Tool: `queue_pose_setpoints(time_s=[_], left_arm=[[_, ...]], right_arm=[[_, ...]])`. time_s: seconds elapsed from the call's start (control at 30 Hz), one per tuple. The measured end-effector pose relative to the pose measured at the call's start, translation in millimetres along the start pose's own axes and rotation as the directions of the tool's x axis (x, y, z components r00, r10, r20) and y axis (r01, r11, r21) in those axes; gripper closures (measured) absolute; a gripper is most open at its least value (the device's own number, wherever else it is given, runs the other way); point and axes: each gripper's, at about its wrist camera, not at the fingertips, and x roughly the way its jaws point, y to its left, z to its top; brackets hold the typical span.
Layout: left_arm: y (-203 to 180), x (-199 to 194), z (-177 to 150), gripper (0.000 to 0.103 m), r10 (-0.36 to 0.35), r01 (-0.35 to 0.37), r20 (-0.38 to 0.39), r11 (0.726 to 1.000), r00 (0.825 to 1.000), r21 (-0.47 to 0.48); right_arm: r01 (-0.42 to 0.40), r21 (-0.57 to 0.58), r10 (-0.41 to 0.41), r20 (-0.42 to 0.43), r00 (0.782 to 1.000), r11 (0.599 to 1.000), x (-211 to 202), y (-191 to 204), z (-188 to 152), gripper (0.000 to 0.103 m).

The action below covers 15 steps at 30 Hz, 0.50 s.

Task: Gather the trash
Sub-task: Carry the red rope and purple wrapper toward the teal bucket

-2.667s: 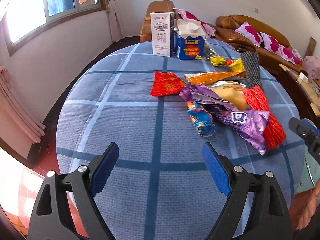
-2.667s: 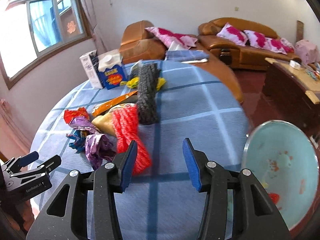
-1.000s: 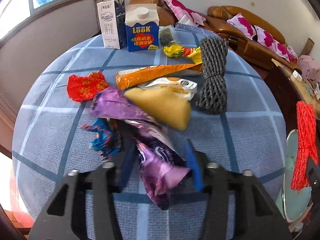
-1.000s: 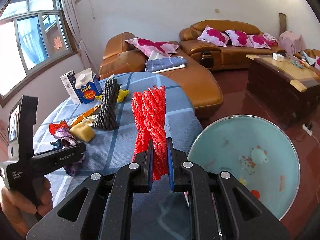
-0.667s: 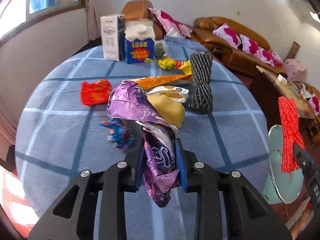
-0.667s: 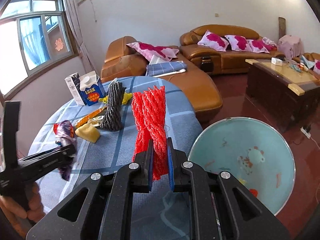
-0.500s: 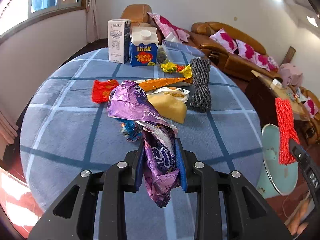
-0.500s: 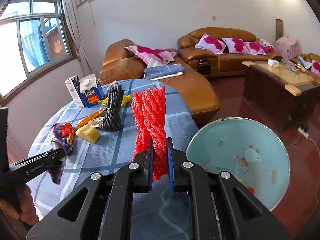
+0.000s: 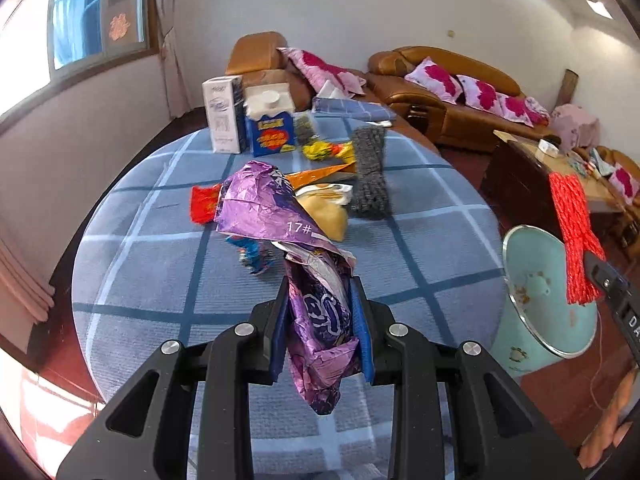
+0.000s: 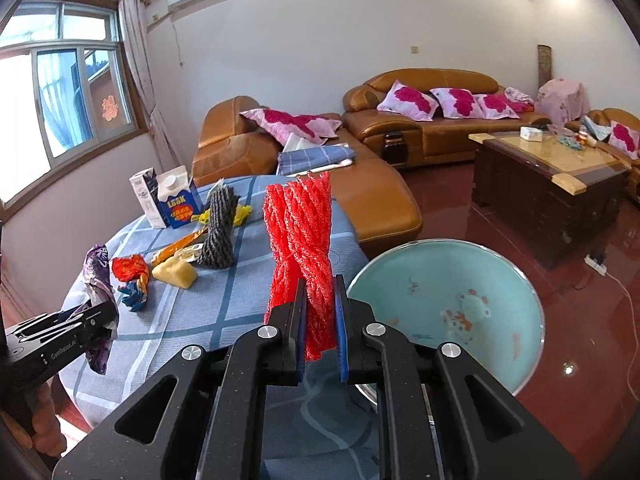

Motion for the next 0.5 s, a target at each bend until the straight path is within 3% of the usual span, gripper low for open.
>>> queue_pose_setpoints(time_s=[0.5], left_arm=[[-54.7,-18.9,8.6,0.075,-0.040,0.036,0.037,0.992,0.998,0.121]], right_arm=[[0.036,0.063,-0.038,0.038,0.999,0.997,-18.9,-30.2,2.5,0.090]])
